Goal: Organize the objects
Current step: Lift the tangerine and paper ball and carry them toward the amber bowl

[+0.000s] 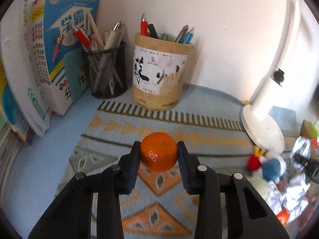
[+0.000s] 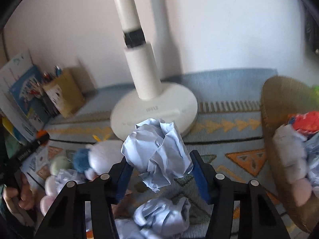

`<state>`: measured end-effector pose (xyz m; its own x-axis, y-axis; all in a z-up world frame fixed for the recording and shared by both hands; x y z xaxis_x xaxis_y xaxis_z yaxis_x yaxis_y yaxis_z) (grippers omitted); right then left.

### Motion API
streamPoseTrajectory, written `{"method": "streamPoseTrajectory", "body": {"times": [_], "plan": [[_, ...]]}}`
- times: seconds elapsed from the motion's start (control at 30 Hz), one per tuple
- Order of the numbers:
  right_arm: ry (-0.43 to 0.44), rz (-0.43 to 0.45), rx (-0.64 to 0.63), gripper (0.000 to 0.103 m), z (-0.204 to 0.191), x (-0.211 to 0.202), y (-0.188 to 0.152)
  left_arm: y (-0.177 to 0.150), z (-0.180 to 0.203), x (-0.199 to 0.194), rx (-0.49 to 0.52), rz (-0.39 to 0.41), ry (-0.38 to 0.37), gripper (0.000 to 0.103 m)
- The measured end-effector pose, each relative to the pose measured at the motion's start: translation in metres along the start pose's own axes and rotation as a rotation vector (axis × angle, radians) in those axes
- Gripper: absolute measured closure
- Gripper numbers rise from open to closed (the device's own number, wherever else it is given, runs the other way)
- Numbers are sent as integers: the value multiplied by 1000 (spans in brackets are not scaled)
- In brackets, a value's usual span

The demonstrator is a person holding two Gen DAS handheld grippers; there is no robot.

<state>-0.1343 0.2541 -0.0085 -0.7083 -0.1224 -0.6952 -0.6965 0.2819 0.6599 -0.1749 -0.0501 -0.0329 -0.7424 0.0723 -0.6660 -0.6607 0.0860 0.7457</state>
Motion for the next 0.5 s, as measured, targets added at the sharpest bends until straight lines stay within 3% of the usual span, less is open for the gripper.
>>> {"method": "streamPoseTrajectory", "body": {"times": [0.13, 0.27, 0.37, 0.5], "plan": [[7, 80, -59, 47, -9, -67, -11, -10, 30, -58, 26, 50, -84, 70], [-21, 100, -23, 45, 22, -119, -60, -43, 64, -118, -6, 102, -174, 70], [0, 41, 14, 45, 44, -121, -93, -68, 99, -141, 24, 108, -187, 70], [-101, 11, -25, 45, 59, -109, -114, -93, 144, -140, 72, 63, -221, 70]]}}
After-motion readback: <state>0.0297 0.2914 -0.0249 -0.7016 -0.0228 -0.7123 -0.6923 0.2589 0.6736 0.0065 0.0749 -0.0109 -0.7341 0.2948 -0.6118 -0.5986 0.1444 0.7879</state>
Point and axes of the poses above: each gripper's, at about its wrist camera, not at the fingertips, and x roughly the way its jaws point, z to its right, y to its top, the point moved 8 cm from there along x, roughly the way its jaws point, and after that the axes turned 11 degrees about x, right-handed, at the moved point
